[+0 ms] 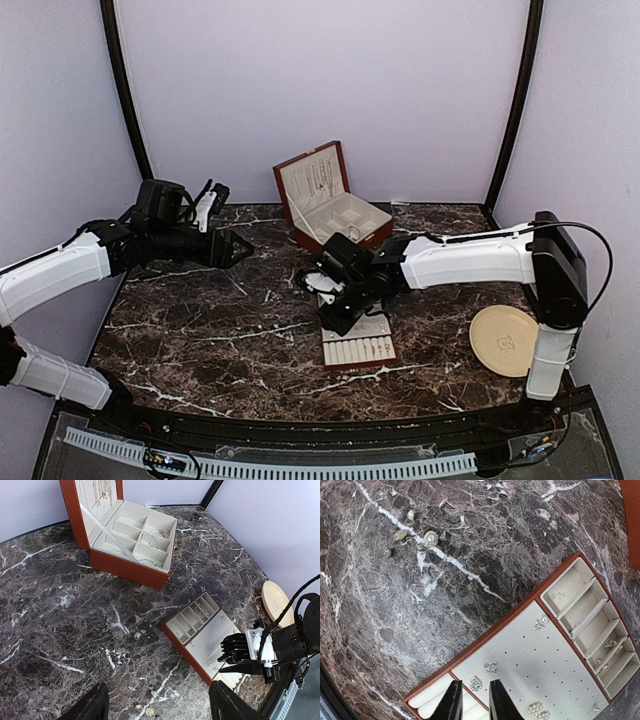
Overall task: Organize the mixed jewelry
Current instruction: Insert the earring into the earring holder, then pick up the earring from the center of the board.
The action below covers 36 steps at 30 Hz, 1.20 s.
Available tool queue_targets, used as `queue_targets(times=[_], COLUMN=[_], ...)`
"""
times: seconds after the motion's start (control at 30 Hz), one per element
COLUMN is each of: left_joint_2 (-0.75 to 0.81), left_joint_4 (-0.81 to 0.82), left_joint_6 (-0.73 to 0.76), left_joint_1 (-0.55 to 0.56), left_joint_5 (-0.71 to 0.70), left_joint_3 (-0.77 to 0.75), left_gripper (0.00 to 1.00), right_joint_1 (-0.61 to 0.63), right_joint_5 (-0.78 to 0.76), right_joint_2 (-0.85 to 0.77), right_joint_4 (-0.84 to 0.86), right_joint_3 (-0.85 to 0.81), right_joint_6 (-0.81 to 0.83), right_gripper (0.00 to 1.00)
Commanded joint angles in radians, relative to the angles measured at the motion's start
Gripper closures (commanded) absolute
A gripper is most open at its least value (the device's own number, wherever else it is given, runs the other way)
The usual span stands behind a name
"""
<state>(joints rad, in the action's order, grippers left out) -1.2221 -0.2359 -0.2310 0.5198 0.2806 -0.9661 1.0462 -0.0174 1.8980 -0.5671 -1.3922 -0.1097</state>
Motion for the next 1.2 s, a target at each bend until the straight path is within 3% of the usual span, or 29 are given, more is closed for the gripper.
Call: queue_targets(times=[0.0, 0.37, 0.6, 0.9, 1.17], left_joint_2=[0.035, 0.012, -0.136, -0.334, -0.431], left_joint_4=[-0.003, -0.001, -0.044, -0.083, -0.111], left_joint_6=[-0.003, 0.002, 0.004, 0.039, 0.058], left_joint_1=[-0.006, -0.006, -0.006, 0.010, 0.078], left_joint_5=[0.001, -0.020, -0.034, -0.064, -0.100], left_joint_3=[0.013, 0.022, -0.001, -0.013, -0.010], left_gripper=[0.29, 0.29, 0.31, 0.44, 0.51], right_joint_1=[-0.003, -0.006, -0.038, -0.119, -0.139], right_joint_5=[0.039, 0.023, -0.020, -0.050, -0.063], right_joint_2=[-0.003, -0.019, -0.129, -0.293, -0.363], right_joint_4=[0.048, 0.180, 0.365, 0.561, 0.674], right_joint_3=[0.026, 0.106, 0.235, 0.463, 0.565], right_joint_6=[-0.039, -0.118, -0.197, -0.252, -0.258], right_gripper=[0.81, 0.88, 0.85, 0.81, 0.79])
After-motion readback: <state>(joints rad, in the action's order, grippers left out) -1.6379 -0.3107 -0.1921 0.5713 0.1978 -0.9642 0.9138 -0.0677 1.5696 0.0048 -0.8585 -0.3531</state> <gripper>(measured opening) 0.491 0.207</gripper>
